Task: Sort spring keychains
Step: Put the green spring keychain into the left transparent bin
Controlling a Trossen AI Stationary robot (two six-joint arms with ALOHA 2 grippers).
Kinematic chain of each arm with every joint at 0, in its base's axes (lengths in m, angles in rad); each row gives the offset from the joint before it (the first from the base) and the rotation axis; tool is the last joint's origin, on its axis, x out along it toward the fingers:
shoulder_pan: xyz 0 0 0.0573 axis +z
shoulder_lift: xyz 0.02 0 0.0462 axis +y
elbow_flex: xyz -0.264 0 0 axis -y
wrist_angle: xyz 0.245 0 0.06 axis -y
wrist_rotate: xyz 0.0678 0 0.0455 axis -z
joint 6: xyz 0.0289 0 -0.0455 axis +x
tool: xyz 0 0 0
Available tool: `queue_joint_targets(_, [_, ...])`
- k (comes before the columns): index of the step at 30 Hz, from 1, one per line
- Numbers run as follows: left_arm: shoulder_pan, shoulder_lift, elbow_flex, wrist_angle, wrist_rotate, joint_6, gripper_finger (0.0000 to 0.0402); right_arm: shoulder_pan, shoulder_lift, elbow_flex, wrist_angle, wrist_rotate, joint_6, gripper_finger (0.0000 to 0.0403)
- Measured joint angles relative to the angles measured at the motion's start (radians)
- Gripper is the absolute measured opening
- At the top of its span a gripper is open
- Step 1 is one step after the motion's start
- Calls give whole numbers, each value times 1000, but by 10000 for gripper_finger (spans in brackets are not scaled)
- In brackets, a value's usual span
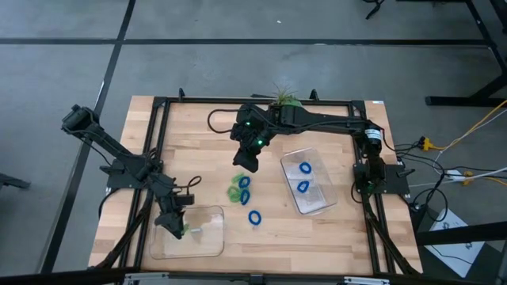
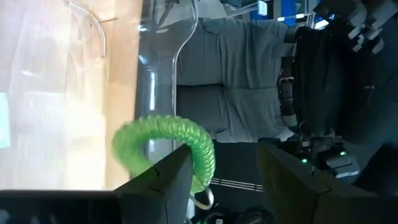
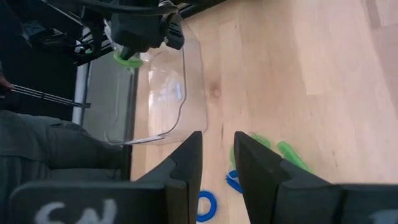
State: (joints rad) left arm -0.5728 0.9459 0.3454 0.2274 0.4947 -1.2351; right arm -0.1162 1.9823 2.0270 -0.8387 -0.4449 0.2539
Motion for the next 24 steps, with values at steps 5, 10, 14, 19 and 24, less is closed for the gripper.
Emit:
queue_joint_targets(5, [25, 0, 0, -1, 4, 26, 167, 0, 0, 0, 0, 14, -9, 93])
queue_joint_targets(10, [82, 0, 0, -1, 74, 26, 144, 0, 0, 0, 0, 37, -23, 93])
queue_joint_targets(14, [105, 0, 0, -1, 116, 39, 122, 0, 0, 0, 0, 37, -23, 93])
queue_joint_targets(19, [106, 0, 52, -94, 126, 107, 93, -1, 0, 0, 0, 37, -23, 93])
queue_joint_targets(24, [106, 0, 189, -416, 89, 289, 58, -1, 0, 0, 0, 61, -24, 93])
